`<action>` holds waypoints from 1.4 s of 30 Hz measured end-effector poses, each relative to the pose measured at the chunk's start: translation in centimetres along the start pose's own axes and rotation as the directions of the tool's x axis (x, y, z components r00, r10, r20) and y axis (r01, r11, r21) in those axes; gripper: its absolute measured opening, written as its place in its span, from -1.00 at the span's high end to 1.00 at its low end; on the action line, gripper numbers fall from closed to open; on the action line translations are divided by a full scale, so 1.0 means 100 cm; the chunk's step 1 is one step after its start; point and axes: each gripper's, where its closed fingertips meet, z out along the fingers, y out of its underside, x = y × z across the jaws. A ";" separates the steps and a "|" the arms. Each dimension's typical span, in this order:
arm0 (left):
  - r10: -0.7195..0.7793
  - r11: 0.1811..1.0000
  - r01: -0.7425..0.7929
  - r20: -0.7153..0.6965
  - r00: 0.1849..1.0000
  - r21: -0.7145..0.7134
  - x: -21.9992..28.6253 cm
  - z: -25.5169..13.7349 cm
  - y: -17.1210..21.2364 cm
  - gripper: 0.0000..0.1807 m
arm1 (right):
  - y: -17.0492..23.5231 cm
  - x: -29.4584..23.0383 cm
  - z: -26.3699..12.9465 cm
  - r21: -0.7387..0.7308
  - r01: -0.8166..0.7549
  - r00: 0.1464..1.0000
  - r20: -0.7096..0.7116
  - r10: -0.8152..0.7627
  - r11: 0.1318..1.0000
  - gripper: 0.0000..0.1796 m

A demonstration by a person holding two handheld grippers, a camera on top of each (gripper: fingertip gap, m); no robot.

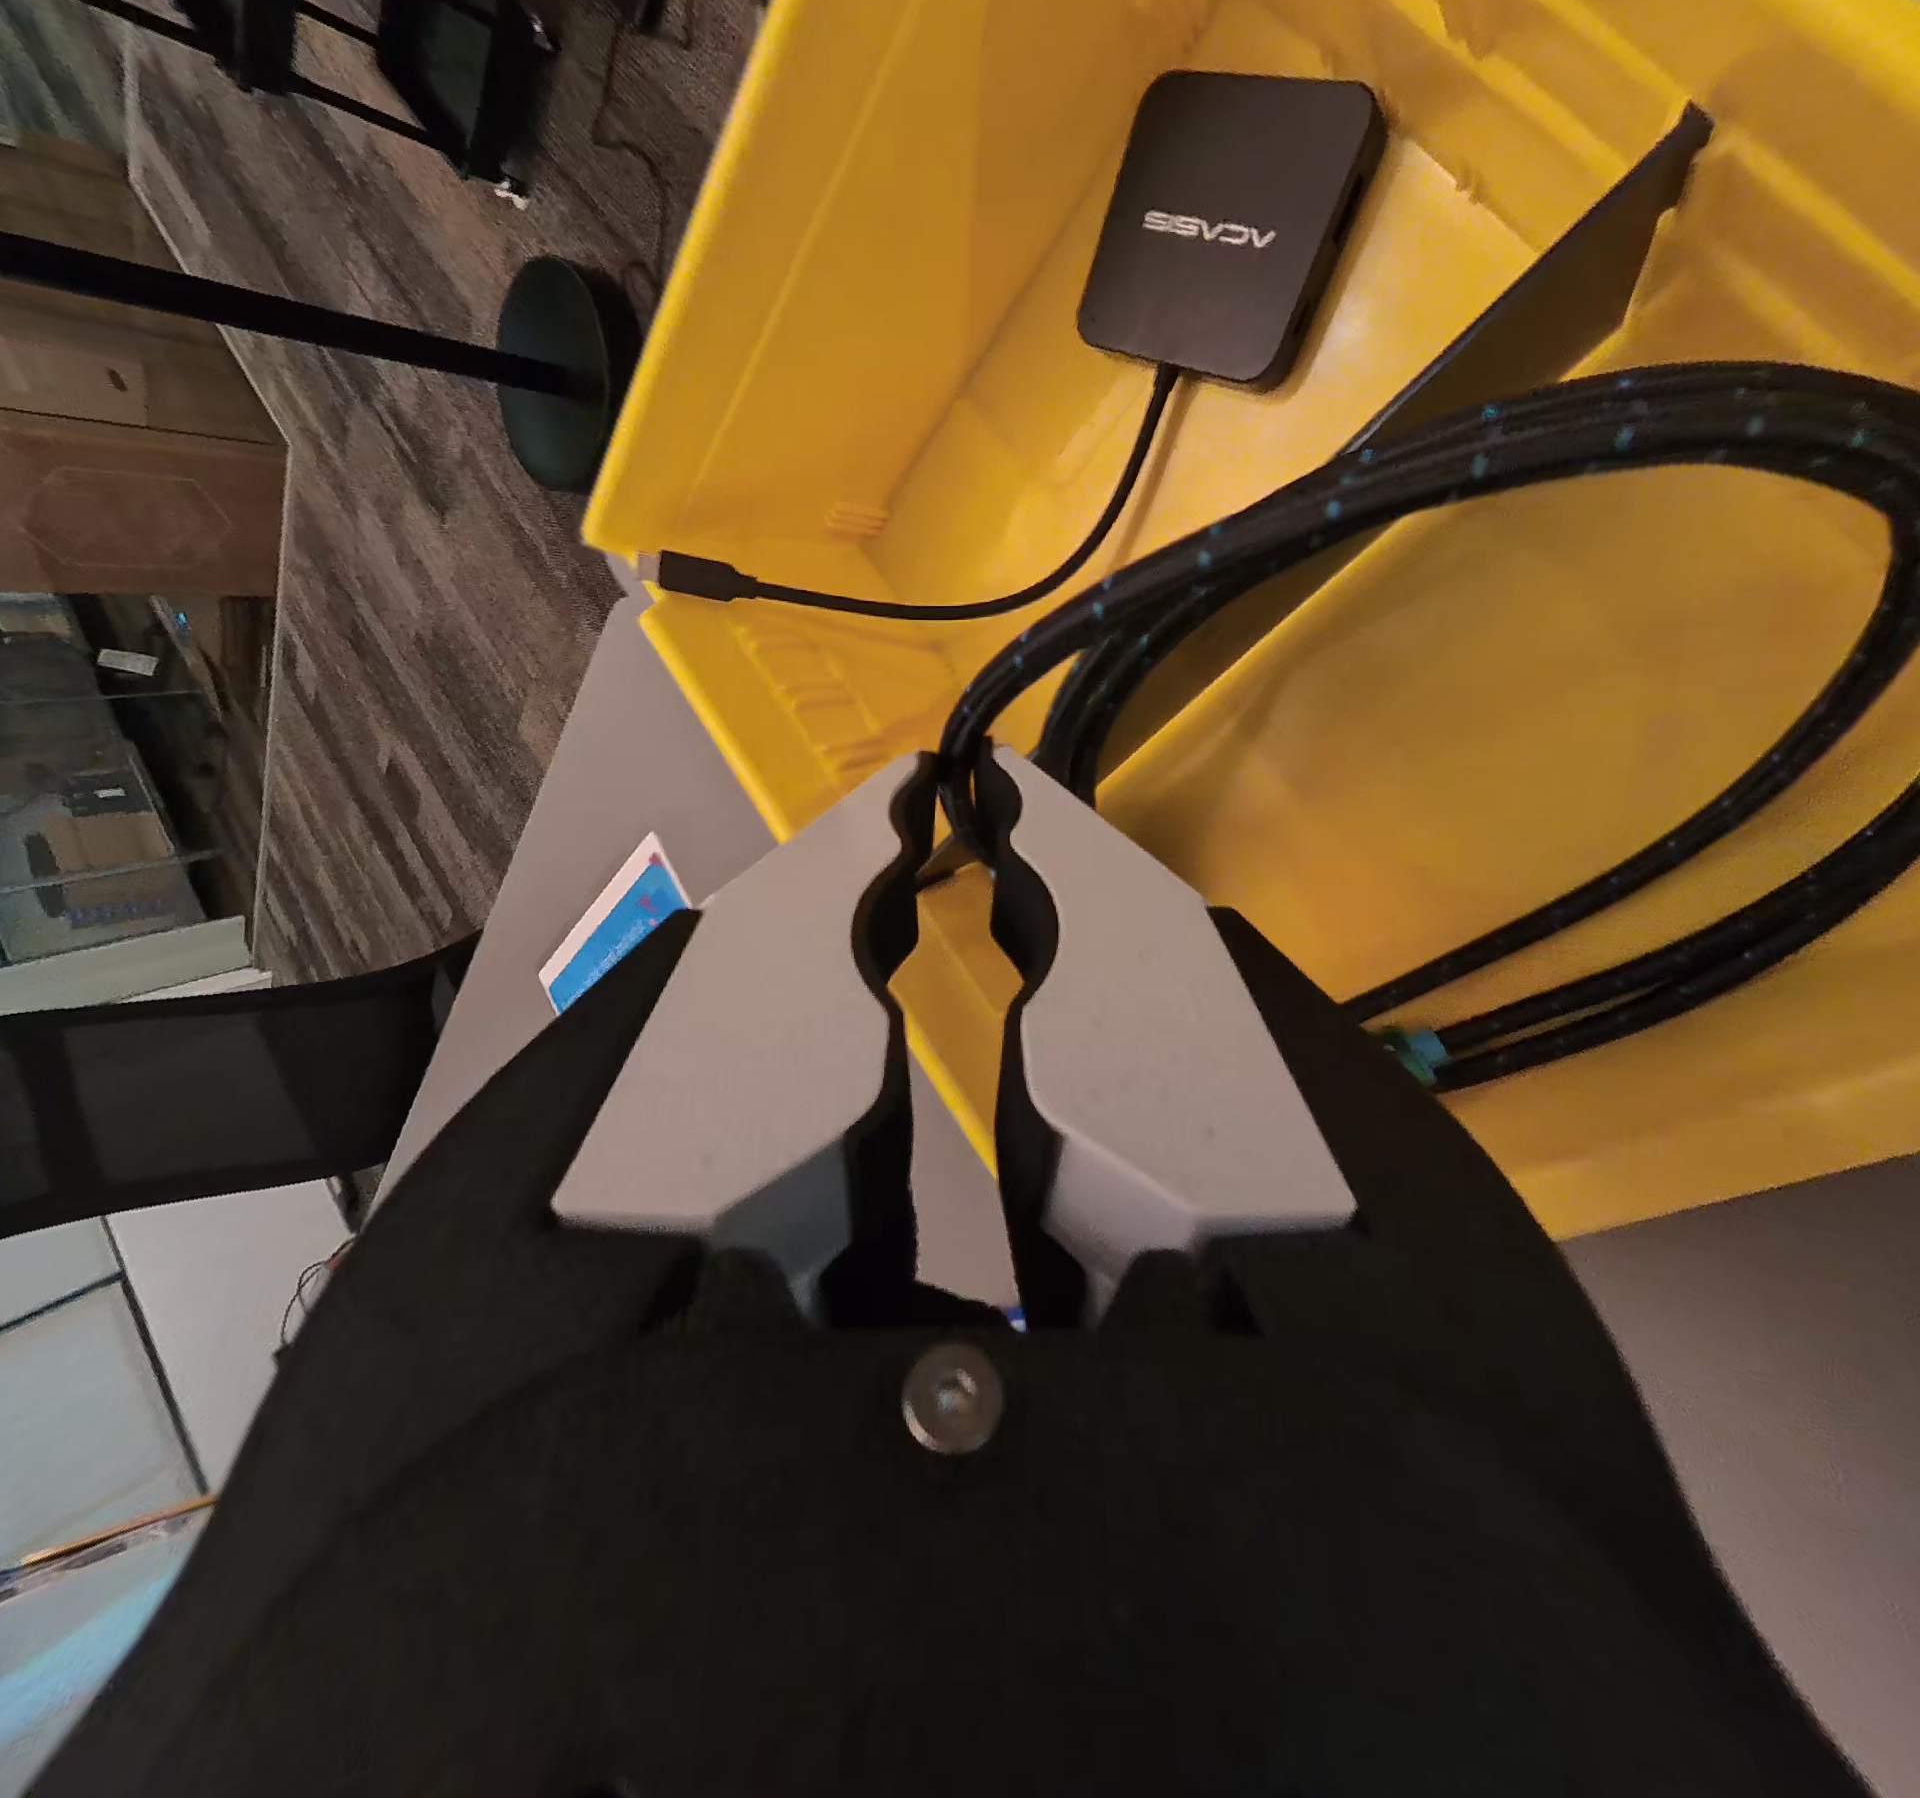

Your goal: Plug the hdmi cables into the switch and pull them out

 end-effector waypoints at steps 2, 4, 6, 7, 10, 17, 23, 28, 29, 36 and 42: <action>-0.023 0.999 0.023 0.030 0.999 0.024 -0.008 -0.008 0.000 0.95 | 0.000 0.000 0.000 0.000 0.000 1.000 0.000 0.000 1.000 0.13; -0.059 0.997 0.057 0.037 0.998 0.061 -0.012 -0.018 -0.001 0.95 | 0.000 0.000 0.000 0.000 0.001 1.000 0.000 -0.001 1.000 0.13; -0.091 0.991 0.085 0.055 0.994 0.102 -0.016 -0.028 -0.003 0.95 | 0.000 0.000 0.000 0.000 0.001 1.000 0.000 -0.001 1.000 0.13; -0.104 0.988 0.096 0.062 0.993 0.122 -0.018 -0.033 -0.004 0.95 | 0.000 0.000 0.000 0.000 0.001 1.000 -0.001 -0.001 1.000 0.13; -0.139 0.978 0.121 0.100 0.985 0.170 -0.026 -0.050 -0.005 0.95 | 0.000 0.000 0.000 -0.002 0.002 1.000 -0.002 -0.002 1.000 0.13; -0.178 0.951 0.128 0.159 0.971 0.281 -0.038 -0.096 -0.022 0.95 | 0.001 0.000 0.001 -0.007 0.009 1.000 -0.007 -0.009 1.000 0.13; -0.157 0.935 0.075 0.215 0.964 0.347 -0.039 -0.141 -0.049 0.95 | 0.000 0.000 0.000 -0.002 0.003 1.000 -0.005 -0.003 1.000 0.13; -0.138 0.919 0.033 0.242 0.960 0.393 -0.029 -0.179 -0.082 0.95 | -0.006 0.000 -0.004 0.044 0.004 1.000 -0.007 -0.003 0.999 0.12; -0.134 0.914 0.024 0.245 0.960 0.406 -0.026 -0.187 -0.091 0.95 | -0.009 0.000 -0.006 0.064 0.002 1.000 -0.003 -0.002 0.998 0.12; -0.055 0.870 -0.048 0.193 0.980 0.491 0.030 -0.223 -0.164 0.95 | -0.049 -0.021 -0.028 0.193 0.075 0.997 -0.003 -0.076 0.978 0.21; 0.063 0.821 -0.111 0.105 0.992 0.559 0.108 -0.223 -0.226 0.95 | -0.076 -0.045 -0.043 0.247 0.162 0.986 -0.015 -0.163 0.955 0.30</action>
